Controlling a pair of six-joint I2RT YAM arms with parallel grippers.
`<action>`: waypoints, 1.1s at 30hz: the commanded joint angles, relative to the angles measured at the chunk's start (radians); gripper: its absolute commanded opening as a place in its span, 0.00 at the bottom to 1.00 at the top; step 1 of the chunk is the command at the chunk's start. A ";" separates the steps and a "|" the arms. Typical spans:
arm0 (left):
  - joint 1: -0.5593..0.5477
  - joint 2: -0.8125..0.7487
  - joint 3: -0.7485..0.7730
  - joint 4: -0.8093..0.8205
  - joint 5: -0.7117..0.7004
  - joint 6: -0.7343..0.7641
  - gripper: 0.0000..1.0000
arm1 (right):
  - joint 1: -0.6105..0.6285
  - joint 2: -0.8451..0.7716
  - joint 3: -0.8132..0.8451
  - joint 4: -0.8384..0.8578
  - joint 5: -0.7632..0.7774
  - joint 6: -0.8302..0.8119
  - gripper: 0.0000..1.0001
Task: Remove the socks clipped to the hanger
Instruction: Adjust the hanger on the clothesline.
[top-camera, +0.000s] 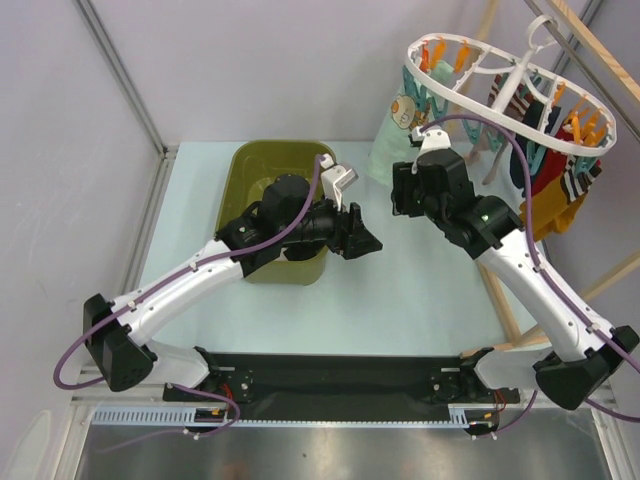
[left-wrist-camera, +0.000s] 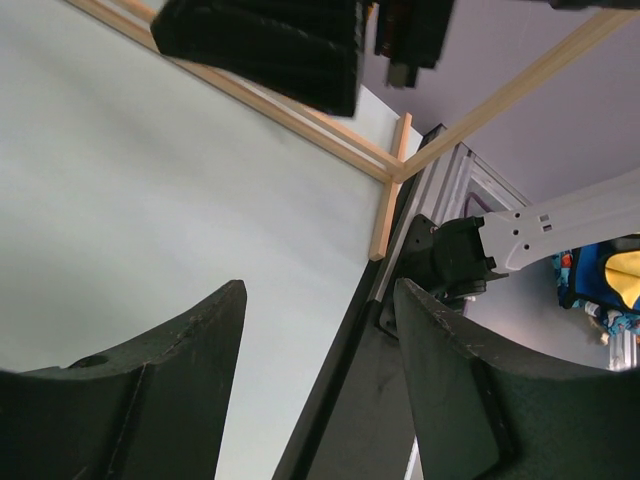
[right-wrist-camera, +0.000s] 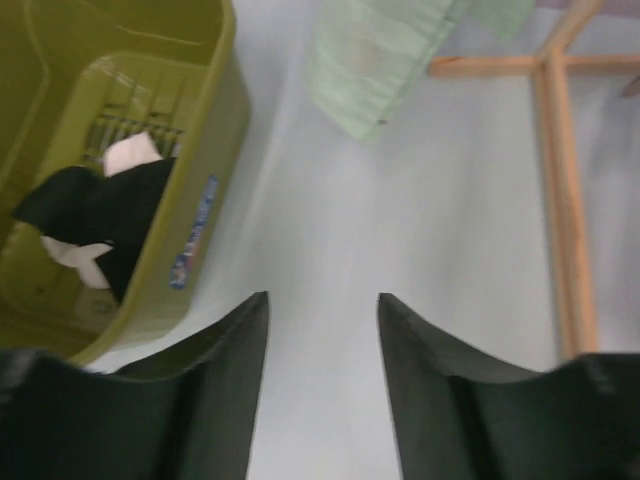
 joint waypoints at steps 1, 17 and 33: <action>-0.005 -0.042 0.029 0.004 -0.018 0.012 0.66 | 0.017 -0.059 0.021 -0.033 -0.056 0.028 0.57; 0.008 0.018 0.121 -0.017 -0.090 0.019 0.67 | -0.060 -0.422 -0.310 -0.258 0.085 0.264 0.80; 0.118 0.454 0.548 0.072 -0.328 0.166 0.74 | -0.074 -0.585 -0.476 -0.131 -0.024 0.213 0.86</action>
